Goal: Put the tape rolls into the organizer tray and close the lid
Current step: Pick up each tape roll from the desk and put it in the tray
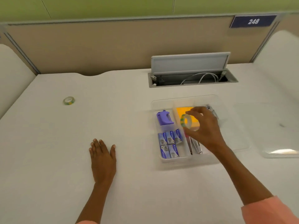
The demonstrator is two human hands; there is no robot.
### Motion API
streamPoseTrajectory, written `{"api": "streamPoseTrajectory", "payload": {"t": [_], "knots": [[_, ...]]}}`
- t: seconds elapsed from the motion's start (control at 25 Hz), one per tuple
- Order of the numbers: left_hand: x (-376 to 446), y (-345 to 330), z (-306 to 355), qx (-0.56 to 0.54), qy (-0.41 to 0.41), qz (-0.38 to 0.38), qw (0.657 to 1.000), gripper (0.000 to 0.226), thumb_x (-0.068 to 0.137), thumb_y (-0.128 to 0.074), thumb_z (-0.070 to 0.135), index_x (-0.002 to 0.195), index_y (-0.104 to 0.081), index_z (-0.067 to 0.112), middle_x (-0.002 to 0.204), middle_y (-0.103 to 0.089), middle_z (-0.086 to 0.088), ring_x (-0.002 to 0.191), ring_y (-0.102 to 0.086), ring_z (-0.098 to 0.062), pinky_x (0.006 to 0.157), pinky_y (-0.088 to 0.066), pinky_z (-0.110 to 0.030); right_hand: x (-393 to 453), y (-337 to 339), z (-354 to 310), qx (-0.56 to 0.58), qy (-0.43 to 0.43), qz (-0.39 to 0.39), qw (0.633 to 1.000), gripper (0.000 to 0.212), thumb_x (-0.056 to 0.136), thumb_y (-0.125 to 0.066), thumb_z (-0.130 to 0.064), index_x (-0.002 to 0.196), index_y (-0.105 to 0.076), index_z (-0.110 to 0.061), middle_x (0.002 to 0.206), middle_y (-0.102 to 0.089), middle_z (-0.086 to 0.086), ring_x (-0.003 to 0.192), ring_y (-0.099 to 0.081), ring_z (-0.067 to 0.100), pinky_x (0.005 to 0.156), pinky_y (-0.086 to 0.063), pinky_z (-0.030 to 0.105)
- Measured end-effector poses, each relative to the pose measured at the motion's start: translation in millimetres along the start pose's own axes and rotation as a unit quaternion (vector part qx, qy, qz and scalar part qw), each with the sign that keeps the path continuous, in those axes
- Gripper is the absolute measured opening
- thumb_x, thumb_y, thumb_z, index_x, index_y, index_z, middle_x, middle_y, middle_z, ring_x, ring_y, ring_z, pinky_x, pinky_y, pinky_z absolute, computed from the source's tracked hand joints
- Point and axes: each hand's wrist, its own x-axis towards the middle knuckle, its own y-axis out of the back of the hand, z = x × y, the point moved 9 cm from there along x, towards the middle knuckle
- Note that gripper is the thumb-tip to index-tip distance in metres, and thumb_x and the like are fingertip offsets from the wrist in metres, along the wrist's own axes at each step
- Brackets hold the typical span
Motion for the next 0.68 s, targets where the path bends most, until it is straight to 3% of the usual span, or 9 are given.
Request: {"api": "streamPoseTrajectory", "payload": {"t": [0.12, 0.24, 0.36, 0.68], "knots": [[-3.8, -10.0, 25.4, -0.023, -0.045, -0.016, 0.999, 0.061, 0.095, -0.033, 0.036, 0.141, -0.02, -0.002, 0.154, -0.016, -0.02, 0.145, -0.011, -0.029, 0.12, -0.008, -0.037, -4.1, 40.1, 58.5, -0.067, -0.041, 0.029, 0.996, 0.055, 0.065, -0.082, -0.023, 0.115, -0.062, -0.016, 0.138, -0.047, 0.014, 0.129, -0.039, 0.034, 0.101, -0.033, 0.05], [-5.8, -14.5, 44.5, -0.006, -0.026, -0.009, 1.0, 0.063, 0.095, -0.036, 0.036, 0.138, -0.022, -0.008, 0.151, -0.019, -0.028, 0.143, -0.015, -0.036, 0.12, -0.01, -0.042, -7.8, 43.3, 105.6, -0.141, -0.063, -0.023, 0.988, 0.057, 0.064, -0.082, -0.022, 0.117, -0.061, -0.018, 0.151, -0.031, 0.015, 0.143, -0.015, 0.037, 0.111, -0.018, 0.058], [-8.1, -19.2, 56.4, -0.006, -0.026, -0.013, 1.0, 0.064, 0.095, -0.036, 0.036, 0.138, -0.021, -0.009, 0.151, -0.02, -0.028, 0.143, -0.016, -0.036, 0.12, -0.01, -0.042, -10.7, 28.9, 134.6, -0.18, -0.089, -0.085, 0.976, 0.056, 0.069, -0.078, -0.024, 0.12, -0.057, -0.022, 0.158, -0.012, 0.012, 0.146, 0.003, 0.036, 0.113, -0.006, 0.063], [-10.6, -20.5, 58.5, -0.031, -0.035, 0.005, 0.999, 0.064, 0.095, -0.033, 0.039, 0.141, -0.018, -0.002, 0.154, -0.017, -0.02, 0.145, -0.012, -0.028, 0.12, -0.008, -0.037, -5.5, 13.4, 152.3, -0.23, -0.096, -0.132, 0.959, 0.056, 0.075, -0.072, -0.016, 0.126, -0.05, -0.023, 0.159, 0.001, 0.01, 0.145, 0.009, 0.036, 0.109, -0.011, 0.069]]}}
